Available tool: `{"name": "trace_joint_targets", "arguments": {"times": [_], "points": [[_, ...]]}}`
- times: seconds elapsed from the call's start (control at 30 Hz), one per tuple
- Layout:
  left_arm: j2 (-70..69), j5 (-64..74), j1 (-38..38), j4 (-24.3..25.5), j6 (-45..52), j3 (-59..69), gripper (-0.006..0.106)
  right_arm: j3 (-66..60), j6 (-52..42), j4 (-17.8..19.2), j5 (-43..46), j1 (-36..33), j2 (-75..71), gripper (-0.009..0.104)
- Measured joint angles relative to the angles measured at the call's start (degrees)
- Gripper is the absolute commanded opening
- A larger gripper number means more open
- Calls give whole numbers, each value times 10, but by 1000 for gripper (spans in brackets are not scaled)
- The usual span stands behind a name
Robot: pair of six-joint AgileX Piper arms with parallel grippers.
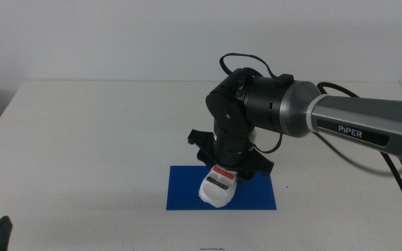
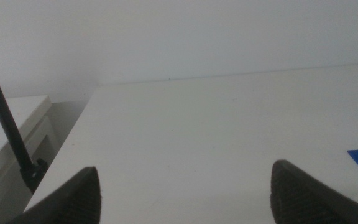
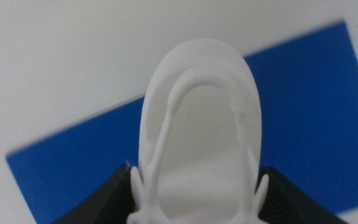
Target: Use one arm to grab the shoe from the table and place it on the mat.
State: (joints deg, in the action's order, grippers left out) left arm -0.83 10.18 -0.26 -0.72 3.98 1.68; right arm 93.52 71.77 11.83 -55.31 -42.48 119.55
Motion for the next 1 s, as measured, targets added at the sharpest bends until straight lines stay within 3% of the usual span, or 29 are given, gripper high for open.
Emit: {"name": "trace_joint_targets", "arguments": {"times": [0.23, 0.33, 0.53, 0.73, 1.0], "points": [[0, 0, 0, 0, 0, 0, 94, 0, 387, 0, -37, 0, 0, -1], [0, 0, 0, 0, 0, 0, 94, 0, 478, 4, -37, 0, 0, -1], [0, 0, 0, 0, 0, 0, 94, 1, 498, 47, -56, 0, 0, -1], [0, 0, 0, 0, 0, 0, 94, 1, 498, 34, -123, 0, 2, -1], [0, 0, 0, 0, 0, 0, 94, 42, 498, 35, -135, 0, 17, -1]]}}
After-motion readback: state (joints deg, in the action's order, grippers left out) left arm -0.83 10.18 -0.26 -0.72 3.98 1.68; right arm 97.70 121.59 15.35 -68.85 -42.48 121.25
